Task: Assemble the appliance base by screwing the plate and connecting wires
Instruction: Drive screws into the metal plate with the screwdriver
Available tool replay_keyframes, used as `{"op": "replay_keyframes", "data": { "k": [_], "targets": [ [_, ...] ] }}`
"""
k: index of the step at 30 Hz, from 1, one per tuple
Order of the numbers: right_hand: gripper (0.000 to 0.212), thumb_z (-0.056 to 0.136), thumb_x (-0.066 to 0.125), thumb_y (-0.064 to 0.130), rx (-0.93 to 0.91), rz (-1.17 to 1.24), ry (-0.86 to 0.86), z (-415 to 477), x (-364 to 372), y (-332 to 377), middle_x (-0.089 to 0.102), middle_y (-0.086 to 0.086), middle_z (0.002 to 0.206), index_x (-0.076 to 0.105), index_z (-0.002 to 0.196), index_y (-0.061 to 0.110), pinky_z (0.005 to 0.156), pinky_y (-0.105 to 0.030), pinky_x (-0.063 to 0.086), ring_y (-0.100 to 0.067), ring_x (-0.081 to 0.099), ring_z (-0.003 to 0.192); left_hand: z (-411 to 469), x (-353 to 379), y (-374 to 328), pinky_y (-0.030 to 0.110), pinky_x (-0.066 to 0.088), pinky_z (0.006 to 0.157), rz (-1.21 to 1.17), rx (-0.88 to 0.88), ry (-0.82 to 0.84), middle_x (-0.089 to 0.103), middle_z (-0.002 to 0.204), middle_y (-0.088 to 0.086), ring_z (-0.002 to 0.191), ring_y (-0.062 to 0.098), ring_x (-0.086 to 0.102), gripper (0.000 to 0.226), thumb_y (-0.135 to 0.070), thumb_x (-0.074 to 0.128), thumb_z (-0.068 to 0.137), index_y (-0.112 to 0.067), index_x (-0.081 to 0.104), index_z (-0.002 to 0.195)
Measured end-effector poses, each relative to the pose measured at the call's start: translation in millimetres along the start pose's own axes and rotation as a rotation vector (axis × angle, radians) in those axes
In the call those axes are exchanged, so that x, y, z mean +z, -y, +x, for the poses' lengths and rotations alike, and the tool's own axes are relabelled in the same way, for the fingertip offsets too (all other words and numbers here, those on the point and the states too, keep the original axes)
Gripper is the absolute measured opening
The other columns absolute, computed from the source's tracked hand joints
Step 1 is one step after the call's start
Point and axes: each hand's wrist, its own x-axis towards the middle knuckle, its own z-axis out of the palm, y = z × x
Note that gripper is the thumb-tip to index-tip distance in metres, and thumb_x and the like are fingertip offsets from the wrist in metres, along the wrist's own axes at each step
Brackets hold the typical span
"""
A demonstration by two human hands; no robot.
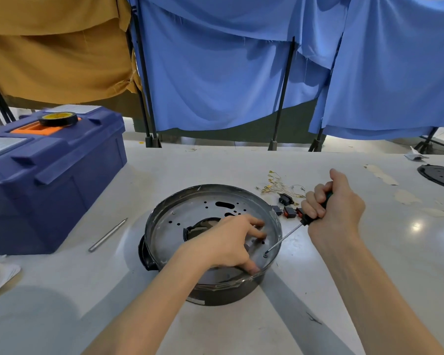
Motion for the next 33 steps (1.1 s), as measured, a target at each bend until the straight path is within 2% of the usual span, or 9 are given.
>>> {"op": "replay_keyframes", "data": {
  "k": [4,9,19,28,33],
  "targets": [
    [0.058,0.097,0.052,0.018,-0.136,-0.110,0.124,-3,2,-6,0.032,-0.002,0.042,0.043,0.040,0.018,0.036,-0.017,0.020,-0.014,0.022,0.030,4,-1,9,0.033,0.031,0.112,-0.067,0.005,0.034,0.035,0.153,-0.018,0.139,0.010,0.032,0.075,-0.028,0.085,0.067,-0.026,0.055,0.136],
    [0.055,0.098,0.051,0.017,-0.213,-0.168,0.200,-5,3,-11,0.031,-0.003,0.041,0.040,0.044,0.016,0.039,-0.016,0.020,-0.014,0.020,0.029,7,4,11,0.031,0.033,0.109,-0.087,-0.011,0.010,0.041,0.148,-0.020,0.137,0.009,0.035,0.077,-0.029,0.087,0.064,-0.026,0.057,0.135],
    [0.053,0.100,0.051,0.020,-0.305,-0.252,0.332,-14,3,-16,0.032,-0.004,0.041,0.042,0.048,0.014,0.040,-0.016,0.022,-0.014,0.022,0.029,7,5,13,0.031,0.030,0.111,-0.112,-0.023,0.013,0.037,0.149,-0.021,0.138,0.008,0.033,0.077,-0.029,0.088,0.064,-0.028,0.057,0.135],
    [0.052,0.101,0.050,0.018,-0.313,-0.249,0.333,-16,2,-13,0.032,-0.004,0.041,0.042,0.049,0.014,0.040,-0.015,0.022,-0.014,0.022,0.029,8,5,14,0.037,0.030,0.113,-0.104,-0.027,0.014,0.037,0.150,-0.020,0.139,0.009,0.031,0.077,-0.030,0.087,0.064,-0.029,0.057,0.134],
    [0.053,0.101,0.047,0.022,-0.346,-0.260,0.428,-22,6,-15,0.033,-0.002,0.040,0.043,0.049,0.014,0.039,-0.016,0.024,-0.015,0.023,0.028,6,5,13,0.027,0.027,0.105,-0.110,-0.008,0.007,0.037,0.150,-0.019,0.137,0.008,0.032,0.077,-0.029,0.087,0.064,-0.039,0.055,0.133]
  ]
}}
